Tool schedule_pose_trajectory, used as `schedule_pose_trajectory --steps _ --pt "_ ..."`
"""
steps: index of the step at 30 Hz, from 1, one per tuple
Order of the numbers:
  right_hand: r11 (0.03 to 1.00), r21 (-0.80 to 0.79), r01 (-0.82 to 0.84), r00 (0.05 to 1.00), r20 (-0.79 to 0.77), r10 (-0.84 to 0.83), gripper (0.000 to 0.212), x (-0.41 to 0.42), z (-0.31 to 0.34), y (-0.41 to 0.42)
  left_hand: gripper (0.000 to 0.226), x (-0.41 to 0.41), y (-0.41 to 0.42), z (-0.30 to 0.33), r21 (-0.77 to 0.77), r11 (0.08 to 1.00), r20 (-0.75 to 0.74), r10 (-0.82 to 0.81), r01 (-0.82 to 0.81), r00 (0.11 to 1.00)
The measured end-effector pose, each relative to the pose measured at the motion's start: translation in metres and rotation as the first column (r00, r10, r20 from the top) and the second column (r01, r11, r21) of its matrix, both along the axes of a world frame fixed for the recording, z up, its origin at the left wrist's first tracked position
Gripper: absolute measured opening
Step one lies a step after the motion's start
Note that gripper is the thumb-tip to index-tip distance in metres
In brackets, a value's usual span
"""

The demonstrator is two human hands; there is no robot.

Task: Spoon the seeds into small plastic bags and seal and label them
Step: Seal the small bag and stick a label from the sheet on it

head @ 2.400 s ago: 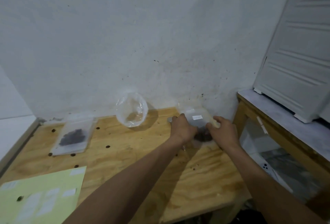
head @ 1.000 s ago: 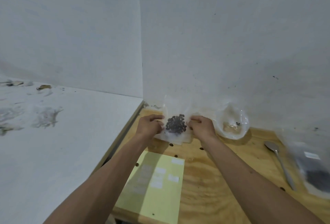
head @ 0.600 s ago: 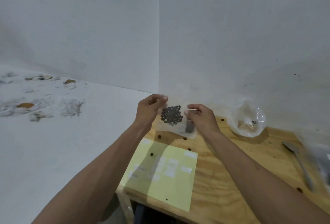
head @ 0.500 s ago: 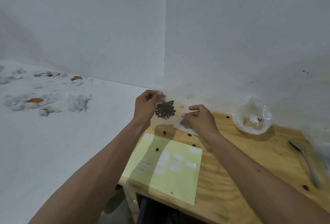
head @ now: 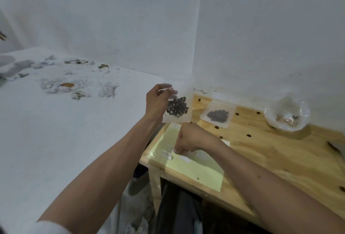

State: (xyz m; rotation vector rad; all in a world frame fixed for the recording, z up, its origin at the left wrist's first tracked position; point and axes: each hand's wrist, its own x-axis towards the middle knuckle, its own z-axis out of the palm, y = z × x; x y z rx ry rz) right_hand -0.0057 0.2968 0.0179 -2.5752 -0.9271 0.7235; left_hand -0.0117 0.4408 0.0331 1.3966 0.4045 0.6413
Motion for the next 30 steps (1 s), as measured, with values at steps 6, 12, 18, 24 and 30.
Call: schedule_pose_trajectory --steps 6,12,18,24,30 --pt "0.999 0.036 0.040 0.997 -0.061 -0.038 0.037 -0.002 0.003 -0.003 0.011 -0.008 -0.002 -0.005 -0.013 1.000 -0.013 -0.013 0.013 1.000" --pt "0.872 0.410 0.268 0.931 -0.342 -0.125 0.019 0.009 0.014 -0.025 0.013 -0.007 -0.010 -0.007 -0.040 0.998 -0.005 -0.043 0.042 0.999" --pt "0.602 0.704 0.377 0.912 -0.169 -0.373 0.003 0.050 0.053 -0.045 0.020 0.007 -0.030 0.007 -0.096 0.982 -0.061 -0.171 0.165 0.983" --pt "0.531 0.773 0.347 0.862 -0.039 -0.505 0.003 0.071 0.062 -0.063 0.023 0.022 -0.065 0.019 -0.110 0.947 -0.021 -0.305 0.301 0.952" --pt "0.497 0.792 0.354 0.820 -0.007 -0.572 0.008 0.075 0.059 -0.078 0.019 0.029 -0.086 0.022 -0.084 0.933 0.041 -0.349 0.351 0.936"
